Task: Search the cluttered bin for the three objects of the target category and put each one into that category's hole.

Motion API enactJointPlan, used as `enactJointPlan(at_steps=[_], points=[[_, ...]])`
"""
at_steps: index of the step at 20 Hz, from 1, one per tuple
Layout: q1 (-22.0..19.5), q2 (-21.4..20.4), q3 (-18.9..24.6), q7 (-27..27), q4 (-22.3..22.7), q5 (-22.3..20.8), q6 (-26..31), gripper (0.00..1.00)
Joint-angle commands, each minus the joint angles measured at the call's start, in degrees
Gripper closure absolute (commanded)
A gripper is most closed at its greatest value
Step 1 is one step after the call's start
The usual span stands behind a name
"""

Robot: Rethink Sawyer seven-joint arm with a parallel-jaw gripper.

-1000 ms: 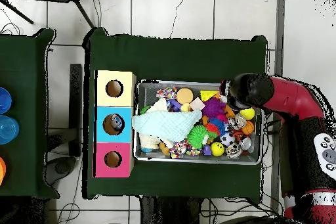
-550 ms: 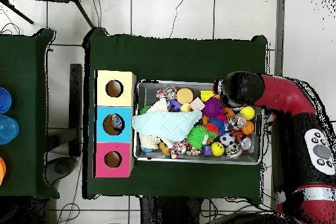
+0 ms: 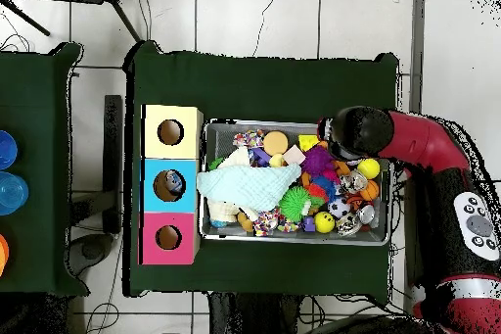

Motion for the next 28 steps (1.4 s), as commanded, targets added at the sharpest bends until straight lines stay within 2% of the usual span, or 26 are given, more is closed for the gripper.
enactJointPlan(at_steps=[1, 12, 16, 24, 28], points=[[-1.40, 0.24, 2.48, -2.61, 0.80, 1.00, 0.58, 0.00], [-1.98, 0.12, 3.04, -4.85, -1.29, 2.80, 5.89, 0.00], [-3.56, -0.84, 3.89, -7.62, 0.31, 2.71, 3.78, 0.00], [-3.63, -1.38, 3.15, -6.18, 1.50, 2.35, 3.10, 0.00], [-3.47, -0.34, 2.56, -7.47, -0.91, 0.91, 4.19, 0.00]])
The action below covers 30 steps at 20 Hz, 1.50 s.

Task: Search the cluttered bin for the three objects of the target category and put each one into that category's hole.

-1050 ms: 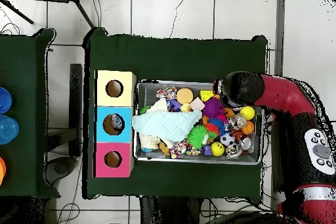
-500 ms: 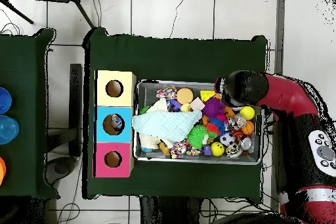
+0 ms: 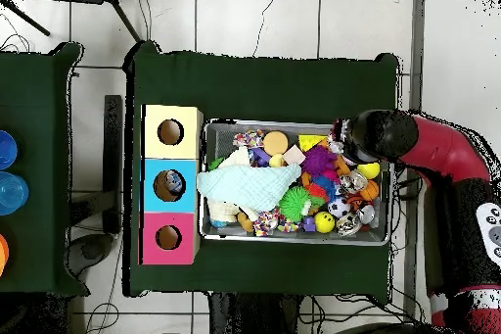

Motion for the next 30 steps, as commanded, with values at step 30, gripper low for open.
enactJointPlan(at_steps=[30], points=[[-0.47, 0.09, 3.19, -2.42, 6.42, -2.16, -12.08, 0.00]])
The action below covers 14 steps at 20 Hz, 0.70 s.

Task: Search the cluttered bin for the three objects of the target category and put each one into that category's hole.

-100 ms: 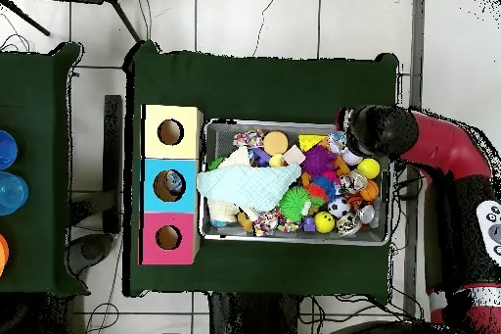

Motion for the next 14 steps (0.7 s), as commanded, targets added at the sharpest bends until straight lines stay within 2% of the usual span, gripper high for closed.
enactJointPlan(at_steps=[1, 7, 14], points=[[-0.20, -0.41, 2.18, -2.00, 7.75, -1.76, -2.98, 0.00], [0.34, 0.13, 1.46, -1.86, 7.99, -1.25, -1.13, 0.00], [1.98, -0.09, 0.01, -2.21, 6.04, -0.05, 6.24, 0.00]])
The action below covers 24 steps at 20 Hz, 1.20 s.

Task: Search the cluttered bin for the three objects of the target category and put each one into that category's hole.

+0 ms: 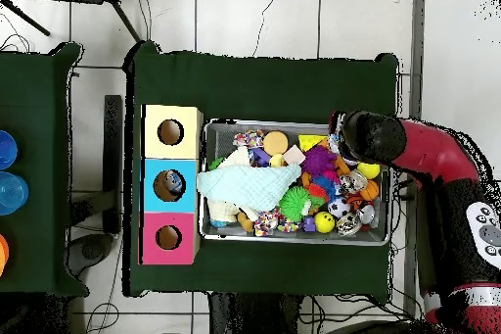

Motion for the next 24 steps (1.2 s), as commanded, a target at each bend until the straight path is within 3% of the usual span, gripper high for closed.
enactJointPlan(at_steps=[1, 12, 24], points=[[1.26, -0.05, 0.43, -2.31, 3.10, 0.09, 8.41, 0.00], [-0.85, 1.53, 2.97, -5.00, 3.47, -0.01, 5.76, 0.00], [-0.36, 1.52, 1.12, -5.48, 3.09, -0.91, 8.60, 0.00]])
